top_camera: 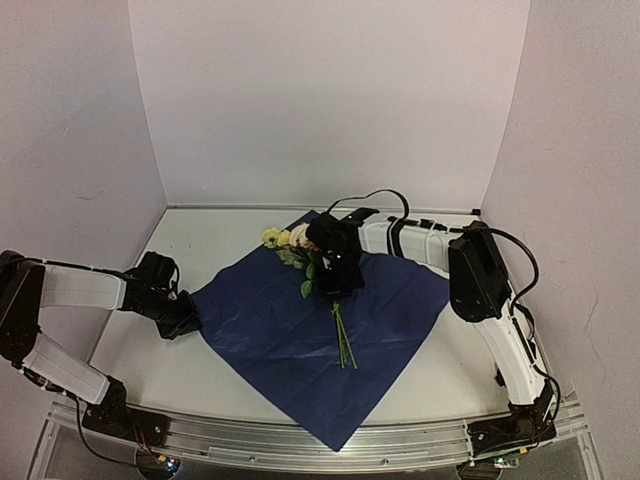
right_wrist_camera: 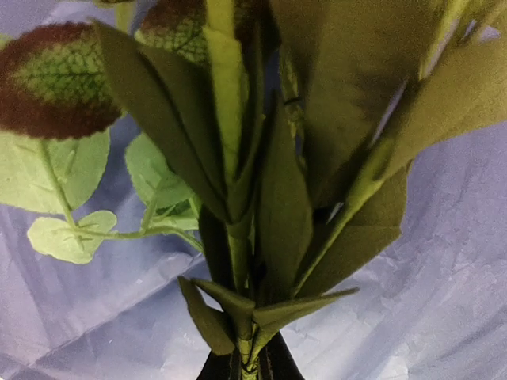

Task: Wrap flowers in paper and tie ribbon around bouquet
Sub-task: Adjust the fake flower on the flattened wrapping paper.

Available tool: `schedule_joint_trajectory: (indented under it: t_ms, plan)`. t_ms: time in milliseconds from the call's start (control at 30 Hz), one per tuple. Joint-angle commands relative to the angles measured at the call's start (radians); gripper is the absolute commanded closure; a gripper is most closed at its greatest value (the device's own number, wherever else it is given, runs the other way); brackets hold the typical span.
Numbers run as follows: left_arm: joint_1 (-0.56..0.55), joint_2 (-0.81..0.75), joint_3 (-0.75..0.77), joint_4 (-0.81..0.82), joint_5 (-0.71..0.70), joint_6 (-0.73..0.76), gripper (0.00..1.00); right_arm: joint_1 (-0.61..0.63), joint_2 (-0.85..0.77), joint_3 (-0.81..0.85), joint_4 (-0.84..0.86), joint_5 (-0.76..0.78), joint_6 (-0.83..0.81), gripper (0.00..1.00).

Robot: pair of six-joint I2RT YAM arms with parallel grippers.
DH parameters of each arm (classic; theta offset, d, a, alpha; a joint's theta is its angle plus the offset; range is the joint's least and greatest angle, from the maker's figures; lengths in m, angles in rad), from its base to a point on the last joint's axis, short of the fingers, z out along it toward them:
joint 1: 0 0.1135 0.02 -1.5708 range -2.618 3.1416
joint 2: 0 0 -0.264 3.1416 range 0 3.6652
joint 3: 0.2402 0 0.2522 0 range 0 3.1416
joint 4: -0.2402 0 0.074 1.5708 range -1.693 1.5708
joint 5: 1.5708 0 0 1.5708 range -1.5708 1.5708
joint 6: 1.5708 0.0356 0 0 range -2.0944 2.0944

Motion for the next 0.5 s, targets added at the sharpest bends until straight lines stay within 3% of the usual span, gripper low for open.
schedule_joint_trajectory:
  t_ms: [0, 200, 467]
  plan:
    - [0.013, -0.023, 0.04, -0.049, -0.018, 0.058, 1.0, -0.012, -0.015, 0.125, -0.029, 0.023, -0.006, 1.0]
    - [0.016, -0.058, 0.028, -0.07, -0.017, 0.083, 1.0, -0.025, 0.07, 0.233, -0.03, 0.021, 0.045, 1.0]
    - [0.02, -0.056, 0.035, -0.065, -0.012, 0.088, 1.0, -0.024, 0.093, 0.219, 0.025, -0.011, 0.048, 0.99]
